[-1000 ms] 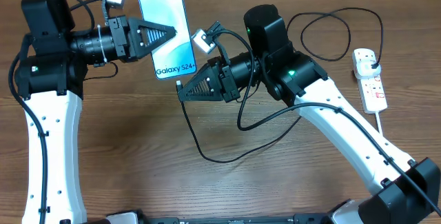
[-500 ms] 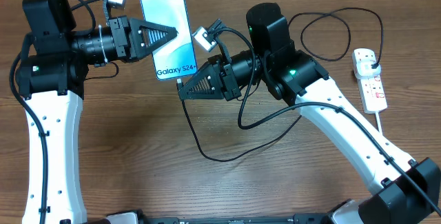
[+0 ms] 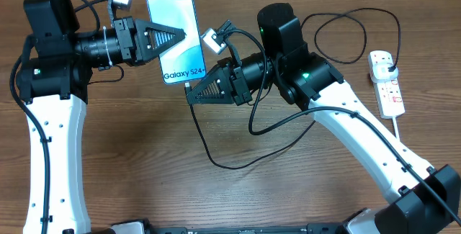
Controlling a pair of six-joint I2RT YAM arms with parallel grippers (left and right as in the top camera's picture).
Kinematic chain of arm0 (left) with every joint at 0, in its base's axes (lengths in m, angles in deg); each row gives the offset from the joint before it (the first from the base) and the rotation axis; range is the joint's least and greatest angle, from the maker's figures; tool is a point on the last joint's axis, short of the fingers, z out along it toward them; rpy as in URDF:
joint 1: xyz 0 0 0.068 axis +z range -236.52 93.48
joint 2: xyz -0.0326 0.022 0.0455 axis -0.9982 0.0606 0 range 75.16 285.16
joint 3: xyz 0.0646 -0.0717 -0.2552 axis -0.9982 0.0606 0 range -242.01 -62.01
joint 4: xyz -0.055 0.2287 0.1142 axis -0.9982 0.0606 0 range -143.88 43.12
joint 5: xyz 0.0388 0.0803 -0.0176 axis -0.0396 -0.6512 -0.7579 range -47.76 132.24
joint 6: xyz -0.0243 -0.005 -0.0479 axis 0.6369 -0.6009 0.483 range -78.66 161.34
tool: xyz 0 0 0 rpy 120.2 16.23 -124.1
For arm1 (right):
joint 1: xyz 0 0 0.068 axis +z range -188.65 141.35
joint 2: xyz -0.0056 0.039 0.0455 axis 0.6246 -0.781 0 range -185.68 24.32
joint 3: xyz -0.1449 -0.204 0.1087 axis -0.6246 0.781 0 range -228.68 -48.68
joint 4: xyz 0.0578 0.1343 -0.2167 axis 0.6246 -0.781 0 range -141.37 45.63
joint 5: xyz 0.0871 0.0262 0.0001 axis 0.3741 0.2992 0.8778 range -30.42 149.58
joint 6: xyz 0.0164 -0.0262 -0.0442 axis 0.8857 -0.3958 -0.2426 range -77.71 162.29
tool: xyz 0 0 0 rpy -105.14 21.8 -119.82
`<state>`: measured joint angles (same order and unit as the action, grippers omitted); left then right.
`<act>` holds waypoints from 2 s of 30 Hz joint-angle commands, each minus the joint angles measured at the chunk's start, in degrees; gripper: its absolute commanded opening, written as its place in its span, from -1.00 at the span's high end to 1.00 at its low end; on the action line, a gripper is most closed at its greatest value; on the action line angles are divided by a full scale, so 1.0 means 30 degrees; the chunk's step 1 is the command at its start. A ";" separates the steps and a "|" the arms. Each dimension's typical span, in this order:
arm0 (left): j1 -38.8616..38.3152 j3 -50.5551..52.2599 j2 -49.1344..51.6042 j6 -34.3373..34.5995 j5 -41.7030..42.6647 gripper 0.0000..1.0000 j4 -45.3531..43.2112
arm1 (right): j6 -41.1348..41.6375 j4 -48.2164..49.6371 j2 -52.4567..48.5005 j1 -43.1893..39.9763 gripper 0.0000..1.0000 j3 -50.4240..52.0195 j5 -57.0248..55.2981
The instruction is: Plug charger to phone and switch on socket
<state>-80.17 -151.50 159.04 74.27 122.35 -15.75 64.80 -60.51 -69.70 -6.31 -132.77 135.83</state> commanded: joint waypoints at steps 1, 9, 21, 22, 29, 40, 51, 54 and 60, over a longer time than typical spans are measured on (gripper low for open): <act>-0.0772 -0.0204 -0.0517 0.0168 0.1311 0.92 0.0219 | 0.0087 0.0306 0.0423 0.0015 0.93 -0.0168 -0.0780; -0.1166 -0.0204 -0.0517 0.0175 0.1319 0.92 0.0219 | 0.0663 0.0313 0.0423 0.0015 0.93 -0.0168 -0.1486; -0.1297 -0.0204 -0.0517 -0.0073 0.1326 0.92 0.0219 | 0.1800 0.0852 0.0423 0.0015 0.93 -0.0168 -0.2237; -0.1304 -0.0204 -0.0510 -0.0168 0.1326 0.92 0.0219 | 0.1945 0.0867 0.0423 0.0015 0.93 -0.0168 -0.2222; -0.1202 -0.0204 -0.0503 -0.0321 0.1100 0.92 -0.0372 | 0.1734 0.0852 0.0423 0.0015 0.93 -0.0168 -0.0474; -0.1231 -0.0204 -0.0503 -0.0328 0.1129 0.92 -0.0780 | 0.1705 0.0780 0.0423 0.0015 0.93 -0.0160 0.0102; -0.1239 -0.0204 -0.0503 -0.0707 0.1333 0.91 -0.0809 | 0.1712 0.0787 0.0423 0.0015 0.93 -0.0168 0.0197; -0.1239 -0.0204 -0.0503 -0.0743 0.1326 0.91 -0.0816 | 0.1719 0.0787 0.0423 0.0015 0.93 -0.0168 0.0197; -0.1239 -0.0204 -0.0503 -0.1304 0.1326 0.92 -0.0809 | 0.1727 0.0780 0.0423 0.0015 0.93 -0.0168 0.0204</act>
<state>-81.20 -151.56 159.04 73.92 121.81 -18.33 69.65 -59.33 -69.70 -6.80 -132.62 135.85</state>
